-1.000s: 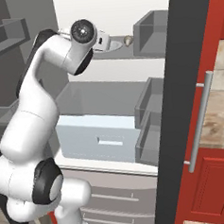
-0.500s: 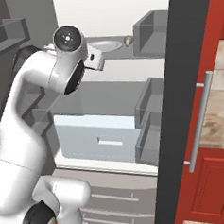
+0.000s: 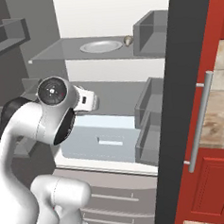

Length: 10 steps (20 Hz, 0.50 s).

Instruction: Transport the steak from the fridge to the microwave and turn on the microwave.

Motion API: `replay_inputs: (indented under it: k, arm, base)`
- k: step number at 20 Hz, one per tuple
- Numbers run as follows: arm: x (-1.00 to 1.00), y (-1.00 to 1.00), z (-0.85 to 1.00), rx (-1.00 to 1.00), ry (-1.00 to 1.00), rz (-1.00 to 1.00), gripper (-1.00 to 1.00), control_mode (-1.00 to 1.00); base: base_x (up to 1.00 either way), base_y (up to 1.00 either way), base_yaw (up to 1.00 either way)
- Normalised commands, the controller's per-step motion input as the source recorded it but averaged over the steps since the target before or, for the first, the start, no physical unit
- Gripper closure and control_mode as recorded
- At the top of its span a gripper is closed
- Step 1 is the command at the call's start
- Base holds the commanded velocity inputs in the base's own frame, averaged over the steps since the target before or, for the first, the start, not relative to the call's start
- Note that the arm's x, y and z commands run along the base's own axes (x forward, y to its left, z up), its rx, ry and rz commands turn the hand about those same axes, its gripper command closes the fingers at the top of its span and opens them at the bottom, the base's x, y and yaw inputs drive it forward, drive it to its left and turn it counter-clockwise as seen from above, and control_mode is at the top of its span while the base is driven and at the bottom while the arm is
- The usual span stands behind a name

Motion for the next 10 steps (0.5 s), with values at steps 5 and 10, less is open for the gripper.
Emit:
replay_inputs:
  k: [5,10]
  arm:
    - [-0.05,0.25,-0.57,-0.14,0.13,0.0,1.0,-1.0]
    - [0.0,0.19,-0.45,-0.11,0.06,0.0,1.0,-1.0]
  base:
    - [0.0,0.0,0.0]
    - [0.0,0.0,0.0]
